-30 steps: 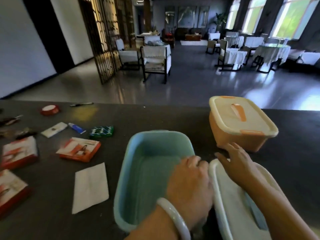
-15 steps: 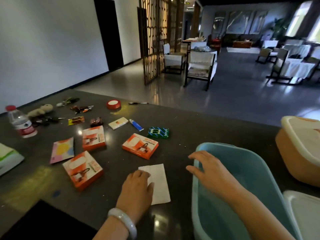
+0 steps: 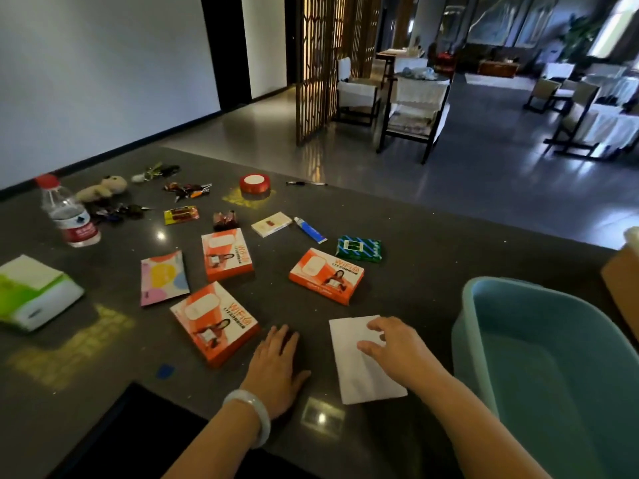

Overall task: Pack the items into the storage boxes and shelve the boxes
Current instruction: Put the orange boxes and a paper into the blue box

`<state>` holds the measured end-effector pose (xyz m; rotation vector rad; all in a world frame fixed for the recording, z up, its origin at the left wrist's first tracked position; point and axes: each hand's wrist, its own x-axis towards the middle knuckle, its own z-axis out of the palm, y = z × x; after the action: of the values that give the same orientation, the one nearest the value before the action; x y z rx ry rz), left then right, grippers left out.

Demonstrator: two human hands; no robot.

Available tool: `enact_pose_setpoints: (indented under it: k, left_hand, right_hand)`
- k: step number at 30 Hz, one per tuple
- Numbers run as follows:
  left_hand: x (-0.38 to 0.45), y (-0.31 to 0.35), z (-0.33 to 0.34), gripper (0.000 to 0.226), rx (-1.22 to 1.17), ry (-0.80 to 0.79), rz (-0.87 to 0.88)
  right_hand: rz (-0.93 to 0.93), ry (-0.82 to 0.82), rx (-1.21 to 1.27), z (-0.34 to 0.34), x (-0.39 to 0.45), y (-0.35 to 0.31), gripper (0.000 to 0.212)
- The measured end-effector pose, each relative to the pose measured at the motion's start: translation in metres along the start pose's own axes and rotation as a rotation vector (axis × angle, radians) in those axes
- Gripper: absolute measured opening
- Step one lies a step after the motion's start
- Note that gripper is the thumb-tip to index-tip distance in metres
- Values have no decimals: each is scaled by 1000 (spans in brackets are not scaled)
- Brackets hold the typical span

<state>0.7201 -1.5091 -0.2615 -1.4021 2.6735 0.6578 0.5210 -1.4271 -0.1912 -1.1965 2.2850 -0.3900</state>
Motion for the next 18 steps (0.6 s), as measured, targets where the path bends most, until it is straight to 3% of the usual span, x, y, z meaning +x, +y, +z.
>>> enact_pose_setpoints:
  k: [6, 10, 14, 18]
  left_hand:
    - [12, -9, 17, 74, 86, -31, 12]
    - [15, -10, 20, 74, 107, -51, 10]
    - [18, -12, 23, 75, 109, -53, 16]
    - [20, -13, 26, 75, 107, -57, 16]
  right_hand:
    - [354, 35, -183, 29, 20, 3, 80]
    - [438, 63, -228, 35, 24, 2, 90]
    - [519, 98, 46, 38, 28, 5, 94]
    - [497, 112, 185, 44, 25, 9, 78]
